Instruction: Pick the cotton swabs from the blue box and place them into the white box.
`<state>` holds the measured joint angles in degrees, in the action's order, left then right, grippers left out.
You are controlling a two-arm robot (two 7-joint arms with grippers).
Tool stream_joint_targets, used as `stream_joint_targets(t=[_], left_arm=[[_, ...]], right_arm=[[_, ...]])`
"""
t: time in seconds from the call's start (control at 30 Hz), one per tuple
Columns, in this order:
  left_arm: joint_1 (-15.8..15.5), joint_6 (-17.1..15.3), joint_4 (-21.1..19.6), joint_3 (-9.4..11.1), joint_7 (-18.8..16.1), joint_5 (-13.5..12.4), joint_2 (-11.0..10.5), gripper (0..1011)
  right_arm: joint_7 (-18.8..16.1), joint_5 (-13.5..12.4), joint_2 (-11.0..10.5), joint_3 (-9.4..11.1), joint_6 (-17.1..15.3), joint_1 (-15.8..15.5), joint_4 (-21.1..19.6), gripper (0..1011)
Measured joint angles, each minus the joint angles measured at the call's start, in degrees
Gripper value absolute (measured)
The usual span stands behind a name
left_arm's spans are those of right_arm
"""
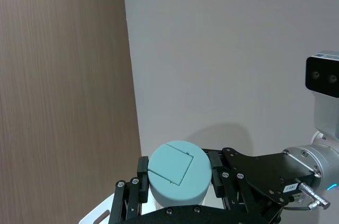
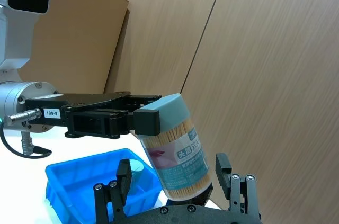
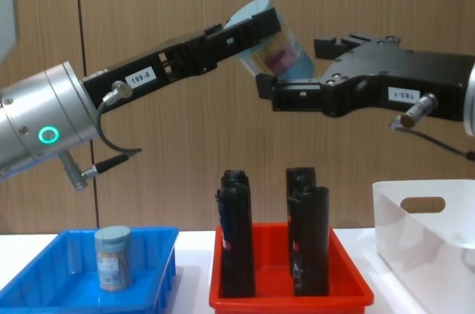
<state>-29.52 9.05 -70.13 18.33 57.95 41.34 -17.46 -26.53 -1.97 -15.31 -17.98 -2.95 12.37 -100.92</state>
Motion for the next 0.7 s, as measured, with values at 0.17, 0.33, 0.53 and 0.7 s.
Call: stream_joint_targets(t=[0.17,0.33,0.53,0.7], left_arm=[[0.00,0.00,0.00,0.00,0.00,0.00,0.00,673],[0.00,0.00,0.00,0.00,0.00,0.00,0.00,673],[0.00,0.00,0.00,0.00,0.00,0.00,0.00,673],[0.00,0.00,0.00,0.00,0.00,0.00,0.00,673]], right_arm=[[-0.29,0.63,0.45,-0.26,0.07,0.80,0.85,1002],[-0.50,1.11,0.75,-0.42,0.16,1.41,1.65,1002],[-0.59,1.59,1.02,-0.56,0.32,2.09,2.55,1002],[-0.70,1.78,1.13,-0.65,0.50,2.46,3.06,1002]])
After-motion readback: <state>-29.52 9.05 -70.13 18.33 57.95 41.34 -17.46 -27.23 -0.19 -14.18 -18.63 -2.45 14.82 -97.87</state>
